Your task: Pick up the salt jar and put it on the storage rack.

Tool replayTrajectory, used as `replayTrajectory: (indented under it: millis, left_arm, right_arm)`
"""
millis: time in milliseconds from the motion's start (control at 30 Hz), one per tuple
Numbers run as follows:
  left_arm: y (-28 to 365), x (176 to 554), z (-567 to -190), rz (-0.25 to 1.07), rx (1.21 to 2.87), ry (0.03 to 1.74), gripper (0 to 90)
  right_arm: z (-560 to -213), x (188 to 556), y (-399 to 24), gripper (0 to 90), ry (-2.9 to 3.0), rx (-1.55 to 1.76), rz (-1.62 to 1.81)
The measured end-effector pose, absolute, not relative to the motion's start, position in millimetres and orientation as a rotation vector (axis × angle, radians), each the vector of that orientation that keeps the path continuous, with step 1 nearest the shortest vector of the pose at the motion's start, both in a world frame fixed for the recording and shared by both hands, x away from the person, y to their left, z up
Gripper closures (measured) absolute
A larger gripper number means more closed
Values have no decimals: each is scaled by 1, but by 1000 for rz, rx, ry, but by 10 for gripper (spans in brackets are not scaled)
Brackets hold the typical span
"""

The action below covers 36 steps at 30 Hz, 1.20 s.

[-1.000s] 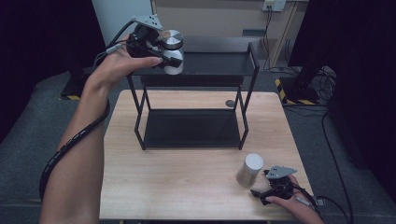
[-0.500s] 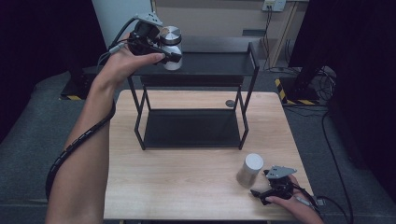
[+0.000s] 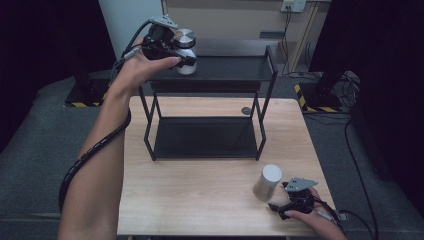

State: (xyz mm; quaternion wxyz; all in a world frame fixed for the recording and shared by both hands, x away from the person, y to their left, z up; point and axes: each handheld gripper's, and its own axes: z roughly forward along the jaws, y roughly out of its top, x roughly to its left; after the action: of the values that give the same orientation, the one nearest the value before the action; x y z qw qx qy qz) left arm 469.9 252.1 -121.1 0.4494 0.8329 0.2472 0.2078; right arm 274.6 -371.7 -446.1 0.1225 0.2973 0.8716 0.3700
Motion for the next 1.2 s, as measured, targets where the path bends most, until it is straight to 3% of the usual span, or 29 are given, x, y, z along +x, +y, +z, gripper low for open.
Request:
replayTrajectory:
  millis: [1200]
  left_arm:
    - [247, 483, -137, 494, 2037, 732, 300]
  right_arm:
    - [-446, 275, -372, 16, 2546, 863, 1081]
